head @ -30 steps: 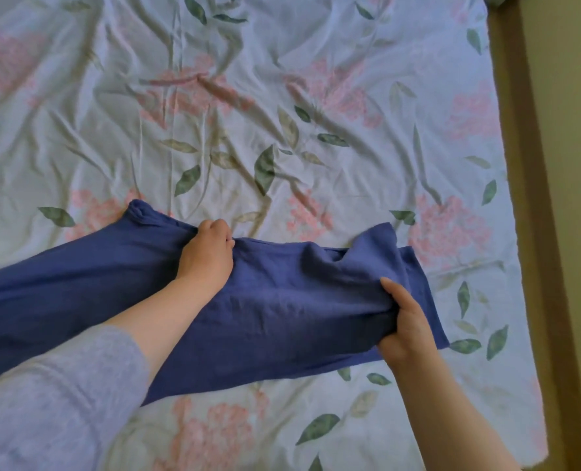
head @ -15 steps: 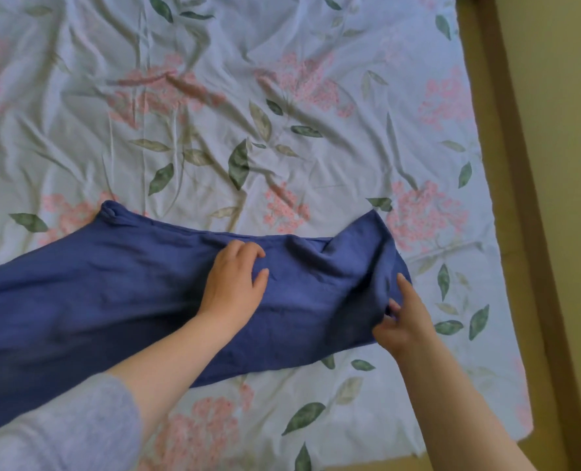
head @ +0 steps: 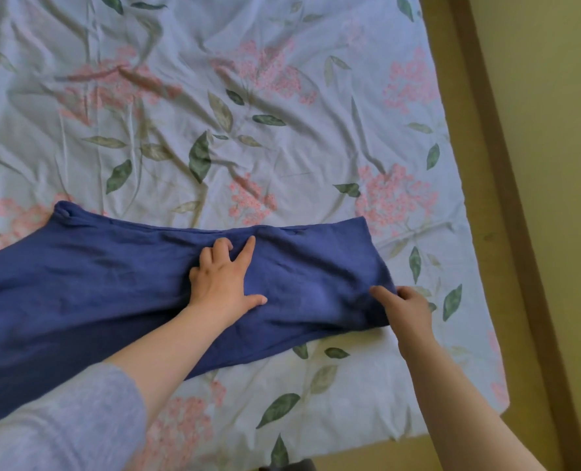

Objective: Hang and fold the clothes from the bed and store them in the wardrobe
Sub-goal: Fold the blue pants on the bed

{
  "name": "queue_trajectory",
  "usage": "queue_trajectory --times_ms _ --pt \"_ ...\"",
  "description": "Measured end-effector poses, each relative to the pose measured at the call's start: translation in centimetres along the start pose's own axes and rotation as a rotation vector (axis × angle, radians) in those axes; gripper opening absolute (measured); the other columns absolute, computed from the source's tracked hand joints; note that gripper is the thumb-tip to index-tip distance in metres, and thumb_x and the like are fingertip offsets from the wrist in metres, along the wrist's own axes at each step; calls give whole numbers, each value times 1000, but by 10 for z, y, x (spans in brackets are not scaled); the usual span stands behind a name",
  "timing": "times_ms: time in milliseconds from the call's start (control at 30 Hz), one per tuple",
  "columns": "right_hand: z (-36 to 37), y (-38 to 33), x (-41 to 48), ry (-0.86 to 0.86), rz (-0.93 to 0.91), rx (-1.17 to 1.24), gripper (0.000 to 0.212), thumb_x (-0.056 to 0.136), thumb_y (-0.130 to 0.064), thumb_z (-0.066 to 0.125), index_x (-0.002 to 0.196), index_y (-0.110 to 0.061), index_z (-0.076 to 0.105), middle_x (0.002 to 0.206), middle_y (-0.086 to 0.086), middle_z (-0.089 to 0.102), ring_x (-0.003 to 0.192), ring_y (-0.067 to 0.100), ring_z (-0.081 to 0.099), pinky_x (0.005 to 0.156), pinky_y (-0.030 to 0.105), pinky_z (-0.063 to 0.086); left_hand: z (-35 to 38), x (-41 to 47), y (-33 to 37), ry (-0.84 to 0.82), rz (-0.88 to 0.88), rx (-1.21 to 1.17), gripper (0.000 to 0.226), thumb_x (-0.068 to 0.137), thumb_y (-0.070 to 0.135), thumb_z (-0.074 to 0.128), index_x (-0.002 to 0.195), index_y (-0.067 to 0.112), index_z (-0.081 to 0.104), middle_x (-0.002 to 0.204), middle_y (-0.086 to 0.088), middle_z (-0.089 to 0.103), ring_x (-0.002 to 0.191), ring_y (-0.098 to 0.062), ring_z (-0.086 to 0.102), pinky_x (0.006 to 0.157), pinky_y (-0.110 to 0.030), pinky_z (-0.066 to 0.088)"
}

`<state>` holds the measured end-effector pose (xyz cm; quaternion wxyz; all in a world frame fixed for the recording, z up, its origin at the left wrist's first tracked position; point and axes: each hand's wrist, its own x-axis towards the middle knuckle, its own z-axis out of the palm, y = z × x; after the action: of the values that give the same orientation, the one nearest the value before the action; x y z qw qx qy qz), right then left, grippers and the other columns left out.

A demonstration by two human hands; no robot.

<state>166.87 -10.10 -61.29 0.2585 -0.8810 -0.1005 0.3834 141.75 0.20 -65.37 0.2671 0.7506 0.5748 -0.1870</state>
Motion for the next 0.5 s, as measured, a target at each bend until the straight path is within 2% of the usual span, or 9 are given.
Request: queue_trajectory --times_ms 67,100,167,233,300,367,433,500 --pt "3 -3 9 -60 -17 -102 24 82 -28 70 85 -7 60 69 -1 57 68 16 52 59 31 41 -4 2 1 19 9 -25 111 70 71 66 153 35 2 132 -3 21 120 -26 29 99 -41 41" --pt "5 -8 15 -61 -35 -116 27 82 -34 70 93 -11 62 76 -5 60 72 14 55 62 30 42 -6 3 1 56 25 -62 106 71 69 67 153 33 10 128 -2 24 117 -25 31 99 -39 41" --pt "9 -21 28 -46 -58 -127 36 82 -43 70 105 -17 60 92 -6 61 85 15 56 71 30 40 -11 8 3 164 81 -155 87 74 62 69 146 25 36 121 -1 30 113 -23 36 99 -36 41" --pt "14 -34 41 -51 -68 -91 42 81 -45 72 109 -16 61 101 -3 61 93 17 56 75 28 39 -18 16 9 250 133 -216 68 78 54 71 133 19 51 120 -3 36 110 -25 40 97 -35 41" --pt "19 -43 50 -91 -110 -60 38 82 -43 73 108 -18 61 98 -5 63 90 15 58 66 23 40 -24 25 19 280 173 -225 57 82 47 69 126 16 52 123 -5 39 111 -28 42 95 -36 41" --pt "24 -48 54 -126 -180 -74 30 83 -41 72 103 -22 59 90 -11 63 80 4 58 59 17 37 -27 36 31 279 198 -208 54 86 44 65 128 15 48 129 -5 41 115 -29 40 97 -37 39" --pt "28 -51 57 -144 -224 -64 27 83 -40 72 101 -24 59 87 -14 62 76 -2 55 57 16 36 -30 47 42 256 189 -185 52 90 45 59 132 16 46 134 -4 43 119 -29 39 99 -37 35" --pt "31 -54 63 -181 -222 -55 26 84 -40 72 101 -23 62 88 -12 64 77 1 57 58 18 38 -32 56 51 226 159 -141 48 91 48 57 129 18 49 132 -4 45 119 -28 40 99 -38 34"
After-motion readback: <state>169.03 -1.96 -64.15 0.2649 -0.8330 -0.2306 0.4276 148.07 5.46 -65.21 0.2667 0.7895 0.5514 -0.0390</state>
